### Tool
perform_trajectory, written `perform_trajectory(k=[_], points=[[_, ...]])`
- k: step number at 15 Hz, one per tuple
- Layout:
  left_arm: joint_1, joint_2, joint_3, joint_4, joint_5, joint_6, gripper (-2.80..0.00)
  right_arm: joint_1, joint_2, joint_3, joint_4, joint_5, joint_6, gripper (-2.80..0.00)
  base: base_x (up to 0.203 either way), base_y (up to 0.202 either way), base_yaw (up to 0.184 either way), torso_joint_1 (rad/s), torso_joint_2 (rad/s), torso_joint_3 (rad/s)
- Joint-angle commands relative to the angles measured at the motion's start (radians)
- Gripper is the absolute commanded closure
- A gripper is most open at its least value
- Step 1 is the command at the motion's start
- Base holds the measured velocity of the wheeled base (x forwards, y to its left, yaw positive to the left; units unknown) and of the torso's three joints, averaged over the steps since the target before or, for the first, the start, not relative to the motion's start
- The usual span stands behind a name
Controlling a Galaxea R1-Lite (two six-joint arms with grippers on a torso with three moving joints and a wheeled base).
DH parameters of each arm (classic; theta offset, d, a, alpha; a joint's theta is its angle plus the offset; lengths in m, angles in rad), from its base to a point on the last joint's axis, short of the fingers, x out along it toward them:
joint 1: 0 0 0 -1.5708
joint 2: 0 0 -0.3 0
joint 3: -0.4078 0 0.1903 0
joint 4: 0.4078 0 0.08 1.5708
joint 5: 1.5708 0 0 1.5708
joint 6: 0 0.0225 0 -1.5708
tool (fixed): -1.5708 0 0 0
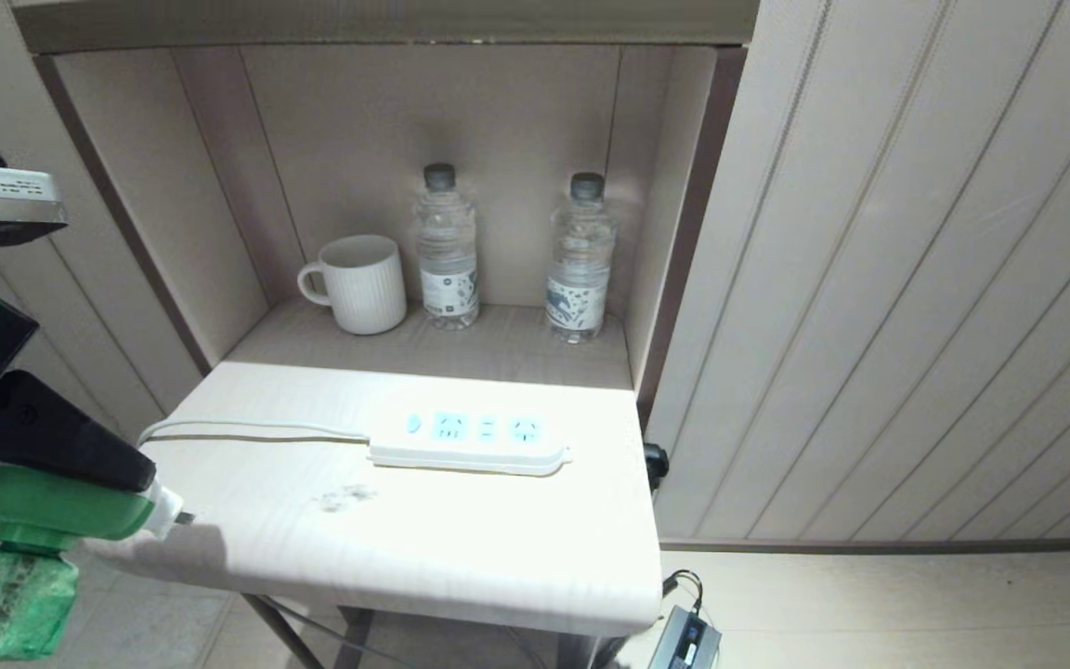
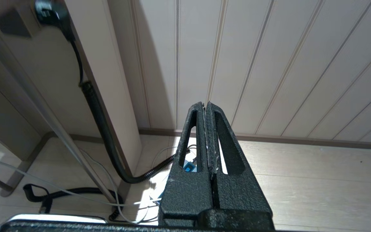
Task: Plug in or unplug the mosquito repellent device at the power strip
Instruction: Insert the plug into the socket
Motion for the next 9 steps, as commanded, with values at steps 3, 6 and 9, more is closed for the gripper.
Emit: perform_trajectory(k=[3,6,9], points=[[-0.034,0.042,0.006,0.046,-0.006,-0.013,0.00,0.000,0.001,0.000,0.000,0.000,0.000,0.00,0.000,0.000,0.000,0.195,-0.47,-0.283],[-0.076,0.067,0.006,0.044,-0.010,-0.037,0.00,0.000,0.001,0.001,0.000,0.000,0.002,0.00,0.000,0.000,0.000,0.204,-0.49,-0.281],[-0.089,0.082,0.009,0.044,-0.016,-0.040,0.00,0.000,0.001,0.001,0.000,-0.001,0.003,0.00,0.000,0.000,0.000,0.229,-0.50,-0.288]])
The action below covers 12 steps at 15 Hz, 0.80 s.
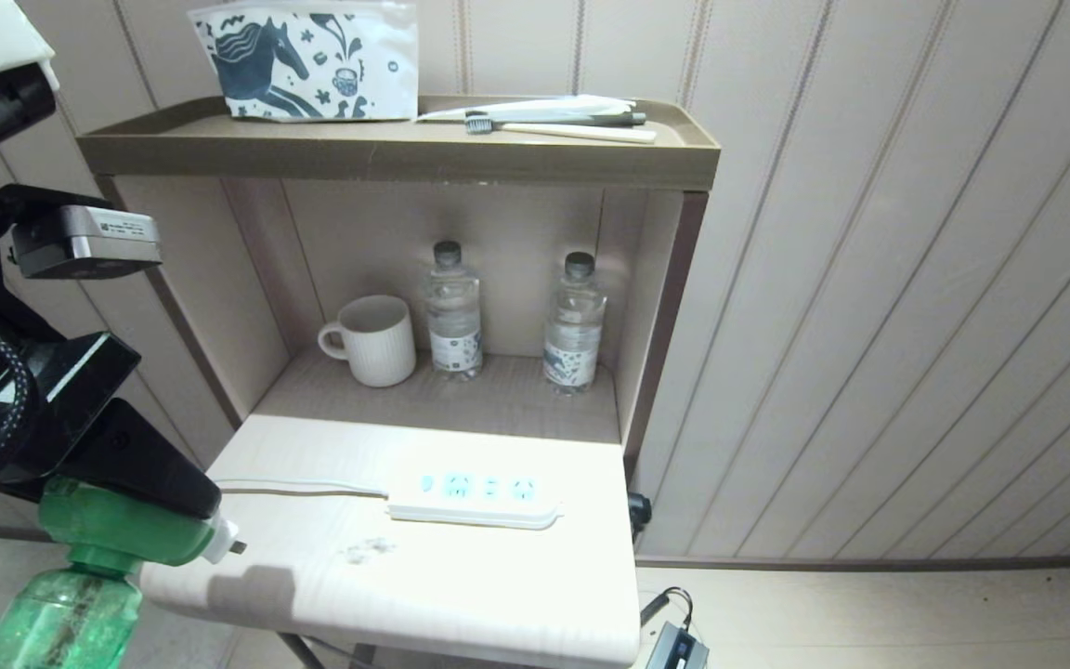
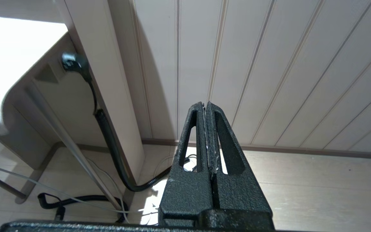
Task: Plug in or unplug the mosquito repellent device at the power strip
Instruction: Insert the plug into the socket
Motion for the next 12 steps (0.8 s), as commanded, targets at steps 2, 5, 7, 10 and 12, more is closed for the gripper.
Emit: perform_trajectory(k=[2,5,7,10,12], points=[[-0.004,0.021,0.001,0.046,0.001,-0.011,0.00,0.000,0.001,0.000,0.000,0.001,0.000,0.00,0.000,0.000,0.000,0.232,-0.52,-0.283],[-0.004,0.022,0.001,0.043,0.003,-0.015,0.00,0.000,0.001,0.000,0.000,0.001,0.000,0.00,0.000,0.000,0.000,0.248,-0.55,-0.297],[-0.004,0.022,0.001,0.043,0.004,-0.029,0.00,0.000,0.001,0.000,0.000,0.000,0.000,0.00,0.000,0.000,0.000,0.263,-0.57,-0.299],[-0.004,0.012,0.025,0.047,0.003,-0.089,0.00,0.000,0.000,0.000,0.000,0.001,-0.001,0.00,0.000,0.000,0.000,0.183,-0.38,-0.207],[0.003,0.024,0.017,0.040,0.051,-0.146,0.00,0.000,-0.001,0.000,0.000,0.001,-0.001,0.00,0.000,0.000,0.000,0.051,-0.09,-0.053]])
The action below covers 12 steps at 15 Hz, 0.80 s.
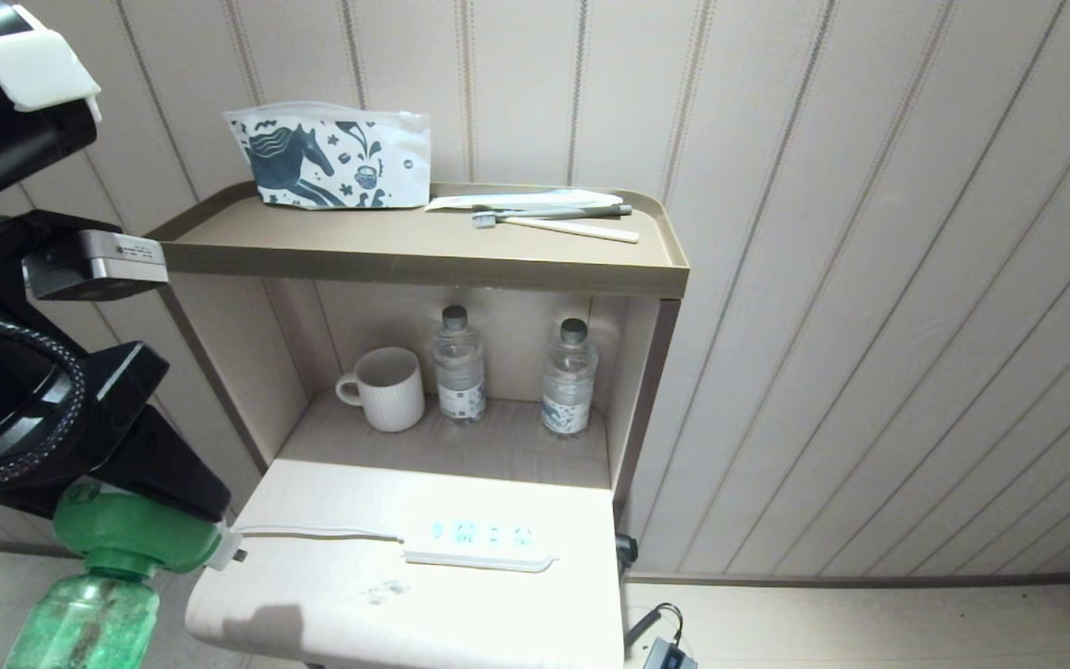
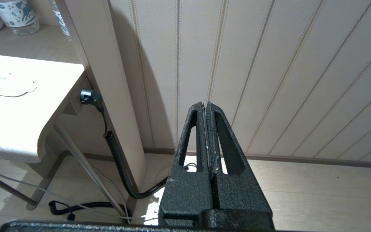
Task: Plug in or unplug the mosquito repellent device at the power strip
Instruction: Insert the plug into the socket
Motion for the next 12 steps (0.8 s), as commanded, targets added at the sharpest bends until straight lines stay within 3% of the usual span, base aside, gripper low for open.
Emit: perform_trajectory(k=[1,8,10,12], points=[[0.004,0.005,-0.004,0.040,0.028,-0.031,0.00,0.000,-0.001,0.000,0.000,0.000,0.000,0.00,0.000,0.000,0.000,0.019,-0.04,-0.022],[0.004,-0.058,0.061,0.024,0.023,-0.037,0.00,0.001,-0.001,0.000,0.000,0.001,-0.001,0.00,0.000,0.000,0.000,0.002,0.00,-0.001],[0.004,-0.056,0.085,-0.036,0.023,-0.038,0.00,0.001,0.000,0.000,0.000,0.001,-0.001,0.00,0.000,0.000,0.000,0.000,0.00,0.000],[0.008,-0.068,0.201,-0.255,0.025,-0.032,0.00,0.001,0.000,0.000,0.000,0.001,-0.001,0.00,0.000,0.000,0.000,0.000,0.00,0.000]])
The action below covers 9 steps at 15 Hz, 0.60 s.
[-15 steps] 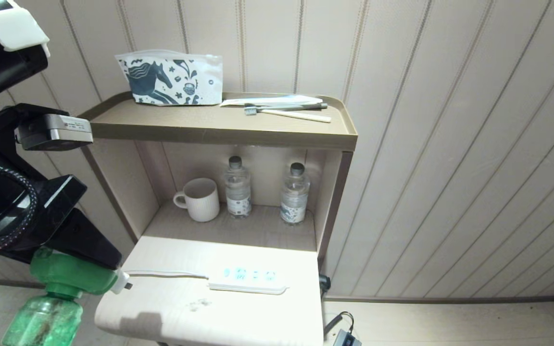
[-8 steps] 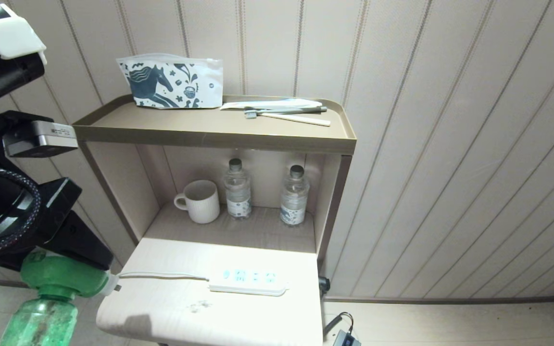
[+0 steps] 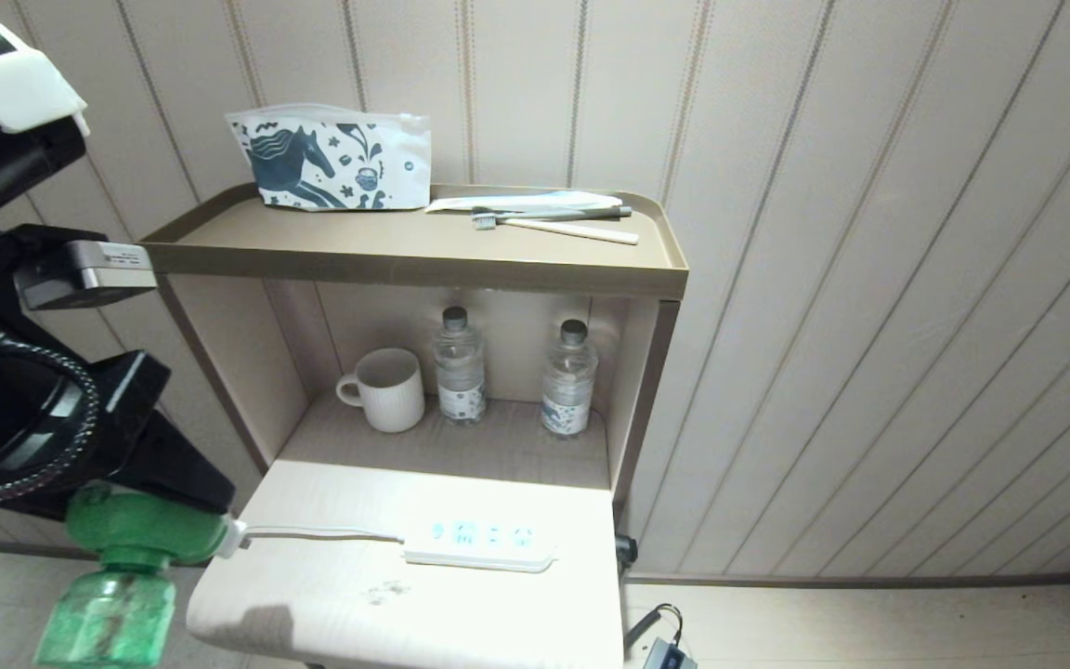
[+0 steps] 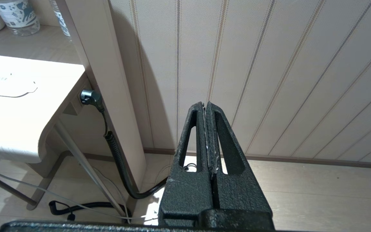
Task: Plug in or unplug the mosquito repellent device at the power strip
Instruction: Insert the plug into the socket
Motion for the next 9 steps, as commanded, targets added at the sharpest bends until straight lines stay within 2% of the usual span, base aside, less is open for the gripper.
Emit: perform_trajectory(k=[1,2,3,5,7,9], points=[[0.006,-0.017,0.124,-0.236,0.003,0.012,0.00,0.000,-0.001,0.000,0.000,0.001,0.000,0.00,0.000,0.000,0.000,0.000,0.00,0.000],[0.016,-0.023,0.181,-0.330,0.004,0.047,0.00,-0.001,-0.001,0.000,0.000,0.000,0.000,0.00,0.000,0.000,0.000,0.000,0.00,0.000],[0.038,-0.026,0.209,-0.343,0.004,0.085,0.00,0.000,-0.001,0.000,0.000,0.000,0.000,0.00,0.000,0.000,0.000,0.000,0.00,0.000],[0.043,-0.020,0.196,-0.287,0.004,0.098,0.00,0.000,-0.001,0.000,0.000,0.001,0.000,0.00,0.000,0.000,0.000,0.000,0.00,0.000],[0.049,-0.011,0.083,-0.167,0.008,0.110,0.00,0.000,-0.001,0.000,0.000,0.001,0.000,0.00,0.000,0.000,0.000,0.000,0.00,0.000],[0.054,0.008,-0.020,0.022,0.030,0.118,0.00,0.000,-0.001,0.000,0.000,0.000,0.000,0.00,0.000,0.000,0.000,0.000,0.00,0.000]])
